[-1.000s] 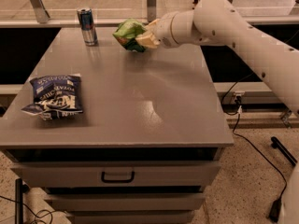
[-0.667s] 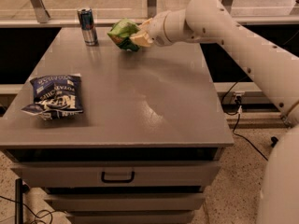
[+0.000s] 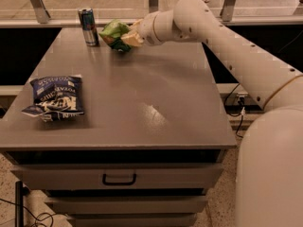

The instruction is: Move green rice chip bag near redbull can

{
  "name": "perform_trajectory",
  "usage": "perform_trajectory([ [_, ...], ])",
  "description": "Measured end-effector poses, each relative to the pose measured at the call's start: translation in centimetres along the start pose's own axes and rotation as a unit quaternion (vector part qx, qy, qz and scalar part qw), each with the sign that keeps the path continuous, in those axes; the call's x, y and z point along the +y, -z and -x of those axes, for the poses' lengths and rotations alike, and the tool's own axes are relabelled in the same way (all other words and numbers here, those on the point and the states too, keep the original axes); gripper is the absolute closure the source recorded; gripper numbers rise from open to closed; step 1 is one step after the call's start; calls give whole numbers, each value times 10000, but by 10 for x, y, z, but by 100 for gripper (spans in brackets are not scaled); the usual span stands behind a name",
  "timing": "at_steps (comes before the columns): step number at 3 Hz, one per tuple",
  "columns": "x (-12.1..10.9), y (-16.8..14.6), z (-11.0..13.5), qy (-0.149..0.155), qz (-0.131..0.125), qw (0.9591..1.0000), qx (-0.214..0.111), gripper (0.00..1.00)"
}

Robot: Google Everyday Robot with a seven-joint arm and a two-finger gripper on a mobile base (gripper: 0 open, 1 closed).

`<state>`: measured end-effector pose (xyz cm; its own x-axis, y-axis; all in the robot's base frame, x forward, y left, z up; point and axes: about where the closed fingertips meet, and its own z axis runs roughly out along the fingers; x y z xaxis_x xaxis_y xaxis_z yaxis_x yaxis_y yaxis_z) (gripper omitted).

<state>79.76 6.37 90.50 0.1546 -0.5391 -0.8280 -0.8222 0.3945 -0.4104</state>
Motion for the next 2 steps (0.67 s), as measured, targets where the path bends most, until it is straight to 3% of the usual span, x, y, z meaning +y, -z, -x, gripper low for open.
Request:
perform_trajectory([
  [1,2,-2,1,-1,18,10000,-6,83],
  [2,4,-5,1,-2,42,10000,-10,59],
])
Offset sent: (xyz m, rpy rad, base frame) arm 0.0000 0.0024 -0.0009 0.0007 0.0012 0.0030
